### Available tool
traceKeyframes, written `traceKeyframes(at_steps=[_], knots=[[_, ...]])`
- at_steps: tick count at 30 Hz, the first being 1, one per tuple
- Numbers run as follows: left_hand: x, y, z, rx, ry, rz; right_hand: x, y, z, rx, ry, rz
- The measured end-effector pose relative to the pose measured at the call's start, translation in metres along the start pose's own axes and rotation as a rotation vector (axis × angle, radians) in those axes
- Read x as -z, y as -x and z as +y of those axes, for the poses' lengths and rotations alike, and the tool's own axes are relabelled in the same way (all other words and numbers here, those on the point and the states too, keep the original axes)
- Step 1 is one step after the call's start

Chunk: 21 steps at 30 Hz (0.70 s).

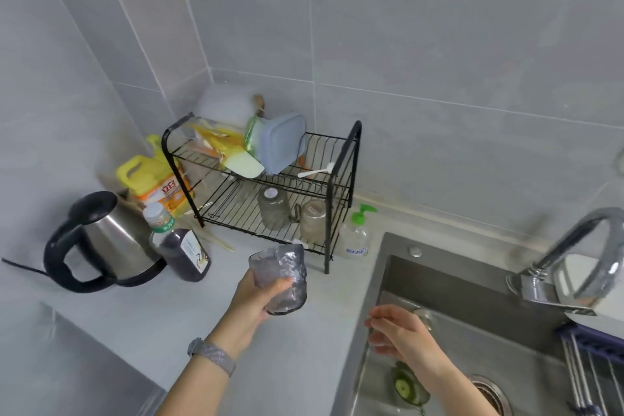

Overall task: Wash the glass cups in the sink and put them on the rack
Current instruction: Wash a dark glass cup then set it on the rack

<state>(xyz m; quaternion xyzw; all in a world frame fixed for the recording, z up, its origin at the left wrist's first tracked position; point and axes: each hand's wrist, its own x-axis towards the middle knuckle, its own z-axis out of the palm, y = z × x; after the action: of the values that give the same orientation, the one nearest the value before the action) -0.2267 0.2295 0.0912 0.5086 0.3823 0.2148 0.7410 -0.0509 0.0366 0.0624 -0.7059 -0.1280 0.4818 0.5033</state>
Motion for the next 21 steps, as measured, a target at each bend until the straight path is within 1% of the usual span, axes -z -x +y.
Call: traceKeyframes(at_steps=[1,3,8,14,16,19,21], knots=[[0.009,-0.006,0.002,0.049,0.081,-0.018,-0.003,-0.002,0.000,-0.011,-0.013,0.007],[0.025,-0.017,0.004,0.120,0.197,0.003,-0.008,-0.006,-0.001,-0.037,-0.050,0.026],[0.048,-0.047,0.011,0.166,0.333,-0.005,-0.012,-0.011,-0.004,-0.054,-0.161,0.133],[0.057,-0.081,0.026,0.201,0.267,0.051,-0.008,-0.007,0.003,-0.098,-0.288,0.218],[0.061,-0.096,0.033,0.222,0.184,0.116,-0.007,-0.005,0.007,-0.114,-0.298,0.245],[0.068,-0.121,0.050,0.211,-0.153,0.172,-0.009,0.002,0.007,-0.127,-0.304,0.279],[0.074,-0.138,0.061,0.158,-0.353,0.243,-0.010,0.006,0.007,-0.135,-0.306,0.286]])
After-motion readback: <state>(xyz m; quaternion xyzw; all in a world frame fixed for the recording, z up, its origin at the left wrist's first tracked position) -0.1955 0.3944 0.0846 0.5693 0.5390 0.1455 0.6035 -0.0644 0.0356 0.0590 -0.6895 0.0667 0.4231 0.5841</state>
